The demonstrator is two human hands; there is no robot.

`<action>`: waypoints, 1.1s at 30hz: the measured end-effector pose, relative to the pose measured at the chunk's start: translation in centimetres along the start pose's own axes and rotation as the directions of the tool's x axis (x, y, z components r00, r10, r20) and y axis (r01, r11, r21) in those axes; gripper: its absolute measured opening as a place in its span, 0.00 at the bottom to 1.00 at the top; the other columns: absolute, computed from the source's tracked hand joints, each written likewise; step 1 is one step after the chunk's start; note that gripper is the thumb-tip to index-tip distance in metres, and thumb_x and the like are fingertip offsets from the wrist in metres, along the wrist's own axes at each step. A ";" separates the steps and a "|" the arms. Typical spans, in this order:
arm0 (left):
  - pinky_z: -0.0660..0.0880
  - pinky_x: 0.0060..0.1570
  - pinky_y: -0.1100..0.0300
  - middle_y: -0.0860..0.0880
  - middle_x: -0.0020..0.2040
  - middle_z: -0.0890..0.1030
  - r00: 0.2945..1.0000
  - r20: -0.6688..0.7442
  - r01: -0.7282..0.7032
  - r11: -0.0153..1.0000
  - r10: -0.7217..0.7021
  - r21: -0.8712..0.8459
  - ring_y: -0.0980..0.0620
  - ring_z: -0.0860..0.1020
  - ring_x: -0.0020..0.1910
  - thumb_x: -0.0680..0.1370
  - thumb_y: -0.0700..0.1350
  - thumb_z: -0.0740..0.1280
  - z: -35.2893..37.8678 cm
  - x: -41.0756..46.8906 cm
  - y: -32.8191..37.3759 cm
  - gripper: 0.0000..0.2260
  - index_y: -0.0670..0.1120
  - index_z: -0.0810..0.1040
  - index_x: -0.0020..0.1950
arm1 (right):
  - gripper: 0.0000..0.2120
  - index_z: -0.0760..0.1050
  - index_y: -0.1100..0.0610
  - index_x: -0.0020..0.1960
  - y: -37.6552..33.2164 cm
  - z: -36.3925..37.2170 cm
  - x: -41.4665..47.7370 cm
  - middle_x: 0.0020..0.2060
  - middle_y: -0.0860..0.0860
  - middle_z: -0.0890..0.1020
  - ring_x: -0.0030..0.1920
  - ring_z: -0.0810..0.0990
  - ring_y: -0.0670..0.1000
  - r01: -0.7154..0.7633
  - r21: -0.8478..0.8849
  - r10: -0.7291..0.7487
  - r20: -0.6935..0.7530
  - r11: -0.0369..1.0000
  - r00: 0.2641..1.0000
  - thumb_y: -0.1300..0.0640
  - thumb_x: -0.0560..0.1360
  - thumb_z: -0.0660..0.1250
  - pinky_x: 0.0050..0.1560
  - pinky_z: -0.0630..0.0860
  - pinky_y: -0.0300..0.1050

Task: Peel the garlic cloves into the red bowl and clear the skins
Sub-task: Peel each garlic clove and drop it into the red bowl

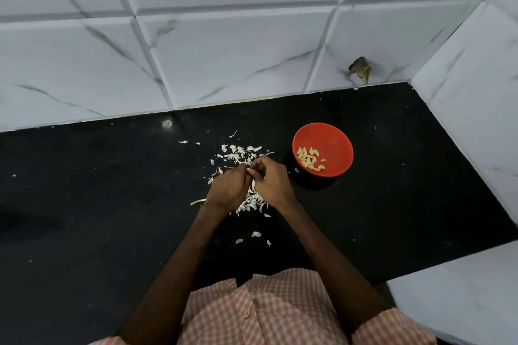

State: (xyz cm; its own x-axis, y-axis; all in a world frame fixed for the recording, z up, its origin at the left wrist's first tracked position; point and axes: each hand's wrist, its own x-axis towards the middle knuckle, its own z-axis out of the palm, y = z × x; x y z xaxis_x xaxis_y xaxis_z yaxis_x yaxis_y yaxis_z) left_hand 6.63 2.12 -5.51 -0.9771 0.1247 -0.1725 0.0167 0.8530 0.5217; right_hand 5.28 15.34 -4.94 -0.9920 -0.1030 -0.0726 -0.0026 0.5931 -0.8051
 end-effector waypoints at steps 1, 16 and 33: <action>0.71 0.44 0.48 0.38 0.51 0.82 1.000 -0.016 -0.001 1.000 0.001 -0.001 0.35 0.79 0.50 0.84 0.48 0.55 0.0 0.0 0.1 0.11 0.42 0.72 0.54 | 0.04 0.79 0.61 0.52 -0.2 -0.2 0.1 0.46 0.55 0.84 0.47 0.83 0.54 0.012 -0.079 -0.010 0.020 0.997 1.000 0.61 0.79 0.68 0.49 0.78 0.48; 0.72 0.45 0.49 0.38 0.48 0.83 0.998 0.050 0.031 0.986 -0.023 -0.163 0.36 0.80 0.47 0.84 0.46 0.58 0.5 -0.5 0.2 0.12 0.41 0.77 0.53 | 0.10 0.78 0.59 0.55 -2.6 -1.7 0.0 0.53 0.59 0.82 0.53 0.82 0.61 0.150 -0.539 0.032 0.314 0.829 0.949 0.60 0.78 0.61 0.54 0.78 0.54; 0.71 0.45 0.49 0.40 0.45 0.82 0.997 0.044 -0.067 0.996 0.069 -0.060 0.38 0.79 0.45 0.85 0.48 0.55 0.1 -0.6 0.3 0.11 0.43 0.74 0.54 | 0.13 0.77 0.61 0.48 -1.1 -3.1 1.3 0.42 0.56 0.80 0.39 0.77 0.52 -0.053 -0.371 0.197 0.361 0.927 0.912 0.55 0.83 0.59 0.40 0.69 0.47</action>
State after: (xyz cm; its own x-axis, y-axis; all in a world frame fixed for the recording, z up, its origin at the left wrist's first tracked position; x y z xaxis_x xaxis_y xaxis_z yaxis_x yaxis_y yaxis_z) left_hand 7.20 2.35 -5.35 -0.9632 0.2058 -0.1726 0.0691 0.8107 0.5813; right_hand 3.59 17.03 -2.26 -0.8593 -0.2654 -0.4373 0.0038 0.8516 -0.5242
